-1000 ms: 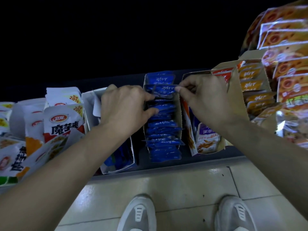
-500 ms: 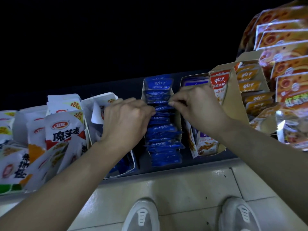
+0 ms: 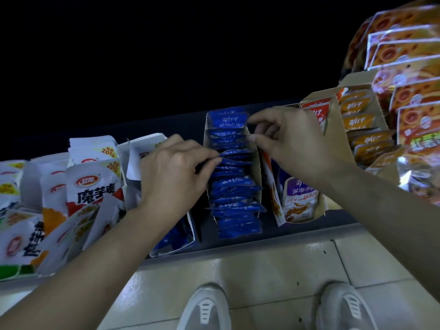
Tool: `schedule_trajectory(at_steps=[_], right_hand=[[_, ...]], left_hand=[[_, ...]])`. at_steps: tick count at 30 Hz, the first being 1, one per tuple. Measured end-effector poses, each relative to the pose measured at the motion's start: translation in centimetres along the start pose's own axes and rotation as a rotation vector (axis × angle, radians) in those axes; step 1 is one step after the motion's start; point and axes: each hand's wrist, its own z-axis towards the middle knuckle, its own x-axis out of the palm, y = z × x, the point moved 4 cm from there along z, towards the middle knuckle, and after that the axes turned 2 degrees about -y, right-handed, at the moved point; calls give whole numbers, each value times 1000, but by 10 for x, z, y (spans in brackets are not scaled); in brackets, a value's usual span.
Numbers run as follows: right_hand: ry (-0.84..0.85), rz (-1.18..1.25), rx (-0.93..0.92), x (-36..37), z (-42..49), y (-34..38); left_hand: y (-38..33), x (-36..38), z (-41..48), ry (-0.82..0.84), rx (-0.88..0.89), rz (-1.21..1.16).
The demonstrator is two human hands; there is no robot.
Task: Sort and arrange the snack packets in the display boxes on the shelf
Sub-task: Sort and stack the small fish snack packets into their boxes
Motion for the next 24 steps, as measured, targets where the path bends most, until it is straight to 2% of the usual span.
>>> schedule_trajectory(at_steps=[3,7,13,16,18,20,24], right_hand=[[52,-82,-115,7,8,1],[120,-124,-164,12,13,3],[40,5,-9,6,4,-1],[54,64,39,-9,-12,8],[12,5,-50,-22,-23,22],[1,-77,-152,-28,-33,30],[220,-75,-145,-11,-46,25]], left_hand=[[-2,-1,1,1,-12,31],[-3,-1,2,-3,-22,101],[-1,-2,0,15,-77,135],[5,-7,-3,20,-165,20],[5,-15,-5,3,-184,-56],[3,-17,-9,45,-126,-71],[2,-10,-15,148,-65,-23]])
